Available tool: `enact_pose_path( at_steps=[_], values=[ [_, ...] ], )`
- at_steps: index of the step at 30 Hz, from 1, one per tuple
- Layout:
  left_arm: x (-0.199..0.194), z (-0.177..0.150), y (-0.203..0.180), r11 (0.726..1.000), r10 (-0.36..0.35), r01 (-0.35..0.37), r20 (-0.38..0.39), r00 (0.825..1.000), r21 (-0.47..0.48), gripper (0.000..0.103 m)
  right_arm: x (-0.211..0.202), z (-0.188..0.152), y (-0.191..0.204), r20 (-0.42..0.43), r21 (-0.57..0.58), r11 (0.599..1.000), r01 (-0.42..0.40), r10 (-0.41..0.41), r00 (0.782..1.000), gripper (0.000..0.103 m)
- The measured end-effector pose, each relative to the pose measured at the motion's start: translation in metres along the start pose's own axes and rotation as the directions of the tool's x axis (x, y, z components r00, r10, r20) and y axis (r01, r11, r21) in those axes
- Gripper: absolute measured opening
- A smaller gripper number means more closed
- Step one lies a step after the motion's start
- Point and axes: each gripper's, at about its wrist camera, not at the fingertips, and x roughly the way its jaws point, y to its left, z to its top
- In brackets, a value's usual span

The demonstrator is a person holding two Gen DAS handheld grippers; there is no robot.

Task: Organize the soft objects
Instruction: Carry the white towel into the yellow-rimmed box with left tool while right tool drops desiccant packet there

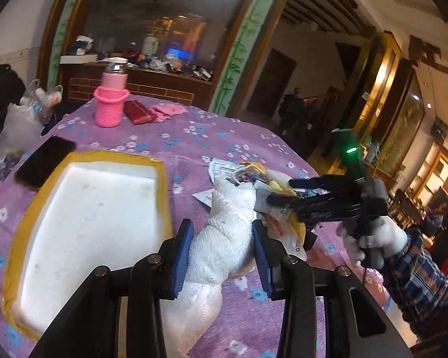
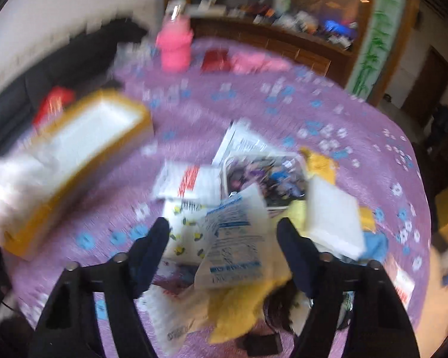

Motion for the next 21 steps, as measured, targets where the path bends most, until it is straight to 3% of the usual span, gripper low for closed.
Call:
enact_pose_path(
  at_steps=[1, 2, 7, 10, 15, 21],
  values=[
    [-0.003, 0.0, 0.004, 1.0, 0.007, -0.007, 0.006, 1.0, -0.007, 0.041, 0.013, 0.001, 0.003, -0.047, -0.025, 0.999, 0.038, -0.039, 0.998, 0.053],
    [-0.006, 0.0, 0.006, 1.0, 0.01, -0.01, 0.009, 1.0, -0.011, 0.041, 0.02, 0.001, 0.003, -0.077, -0.04, 0.998, 0.057, -0.06, 0.995, 0.05],
    [-0.015, 0.0, 0.02, 0.999, 0.019, -0.018, 0.025, 1.0, -0.035, 0.041, 0.013, -0.005, -0.008, -0.094, 0.011, 1.0, 0.003, -0.002, 0.996, 0.034],
    [-0.015, 0.003, 0.028, 0.998, 0.007, -0.005, 0.032, 0.999, -0.064, 0.041, 0.002, -0.008, -0.009, -0.071, 0.036, 0.999, -0.011, 0.013, 0.997, 0.033],
    [-0.007, 0.01, 0.043, 0.994, 0.016, -0.015, 0.011, 1.0, -0.104, 0.041, -0.031, 0.003, -0.005, 0.043, 0.087, 0.994, -0.064, 0.061, 0.997, 0.033],
    [0.013, 0.035, 0.068, 0.986, 0.074, -0.077, -0.025, 0.997, -0.149, 0.041, -0.047, 0.044, 0.025, 0.14, 0.106, 0.973, -0.204, 0.189, 0.972, 0.034]
  ],
)
